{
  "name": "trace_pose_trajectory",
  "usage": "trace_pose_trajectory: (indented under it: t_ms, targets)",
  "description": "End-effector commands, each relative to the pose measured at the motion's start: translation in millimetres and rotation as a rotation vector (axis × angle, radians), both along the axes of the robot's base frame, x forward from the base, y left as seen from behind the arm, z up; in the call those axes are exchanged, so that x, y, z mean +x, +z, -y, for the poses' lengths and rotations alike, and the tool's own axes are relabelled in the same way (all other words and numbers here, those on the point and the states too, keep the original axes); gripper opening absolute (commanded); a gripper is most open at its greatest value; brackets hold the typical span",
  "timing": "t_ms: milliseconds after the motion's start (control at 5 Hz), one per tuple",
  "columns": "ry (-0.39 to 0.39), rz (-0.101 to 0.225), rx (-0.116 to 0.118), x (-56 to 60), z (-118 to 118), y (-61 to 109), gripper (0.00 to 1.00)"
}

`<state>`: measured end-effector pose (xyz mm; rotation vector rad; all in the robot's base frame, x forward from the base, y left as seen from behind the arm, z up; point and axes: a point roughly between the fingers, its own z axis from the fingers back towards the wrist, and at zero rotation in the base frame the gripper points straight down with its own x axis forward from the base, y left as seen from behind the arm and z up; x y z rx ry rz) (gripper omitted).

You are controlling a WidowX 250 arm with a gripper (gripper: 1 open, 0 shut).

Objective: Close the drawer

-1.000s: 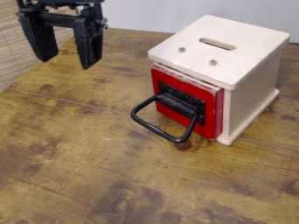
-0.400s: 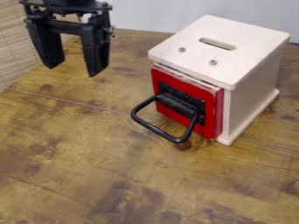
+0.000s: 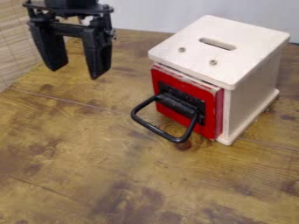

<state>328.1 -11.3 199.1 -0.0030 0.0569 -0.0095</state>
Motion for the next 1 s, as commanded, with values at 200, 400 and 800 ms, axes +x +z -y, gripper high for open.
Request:
trace_pose_trajectory:
  t_ms: [200, 400, 800]
  targets:
    - [0.006, 0.091, -0.018, -6.8, -7.4, 27.6, 1.0]
    - [0.009, 0.102, -0.021, -8.0, -8.9, 28.9, 1.0]
    - [0.02, 0.101, -0.008, -10.2, -4.1, 28.8, 1.0]
